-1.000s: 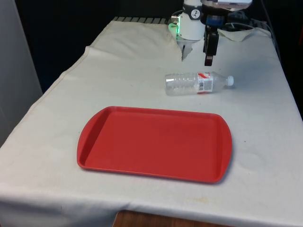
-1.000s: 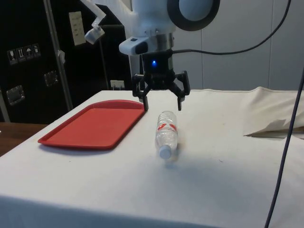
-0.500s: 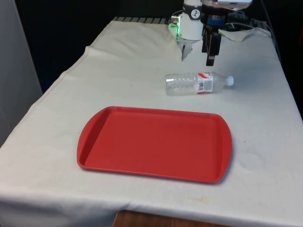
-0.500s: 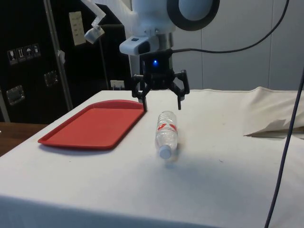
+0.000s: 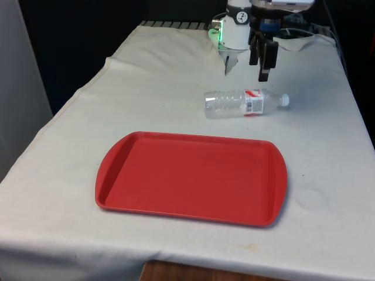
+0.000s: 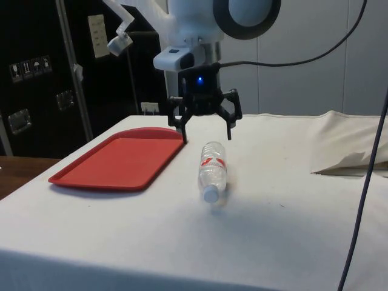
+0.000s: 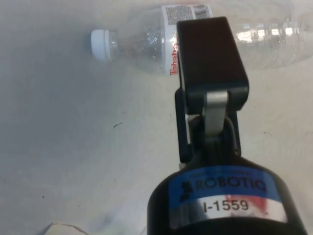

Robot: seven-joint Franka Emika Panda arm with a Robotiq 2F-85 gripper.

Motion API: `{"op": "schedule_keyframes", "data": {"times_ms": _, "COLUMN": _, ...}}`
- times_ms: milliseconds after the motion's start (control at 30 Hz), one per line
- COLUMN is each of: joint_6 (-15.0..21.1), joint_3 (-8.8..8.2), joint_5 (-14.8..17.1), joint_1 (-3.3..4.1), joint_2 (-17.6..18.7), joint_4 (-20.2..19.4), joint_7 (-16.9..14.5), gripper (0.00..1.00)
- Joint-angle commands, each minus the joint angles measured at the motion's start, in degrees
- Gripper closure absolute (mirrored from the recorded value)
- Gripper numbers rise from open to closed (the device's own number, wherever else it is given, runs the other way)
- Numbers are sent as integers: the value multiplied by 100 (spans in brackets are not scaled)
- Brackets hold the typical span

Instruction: Place the bottle upright on the tray.

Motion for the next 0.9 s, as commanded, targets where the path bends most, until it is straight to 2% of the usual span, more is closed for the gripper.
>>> {"op": "schedule_keyframes", "data": {"times_ms": 0, "joint_6": 97, "joint_3": 17, "joint_5": -6, "joint_1": 6, "joint_2": 0, "joint_4": -23, "joint_7": -52, "gripper": 0}}
{"op": "schedule_keyframes", "data": {"times_ms": 67, "joint_6": 0, "joint_3": 11, "joint_5": -6, "joint_1": 0, "joint_2": 0, "joint_4": 0, "joint_7": -46, "gripper": 0}}
{"op": "schedule_keyframes", "data": {"times_ms": 100, "joint_6": 109, "joint_3": 34, "joint_5": -23, "joint_1": 11, "joint_2": 17, "joint_4": -17, "joint_7": -109, "gripper": 0}}
{"op": "schedule_keyframes", "data": {"times_ms": 867, "joint_6": -34, "joint_3": 34, "joint_5": -34, "joint_1": 6, "joint_2": 11, "joint_4": 6, "joint_7": -103, "gripper": 0}}
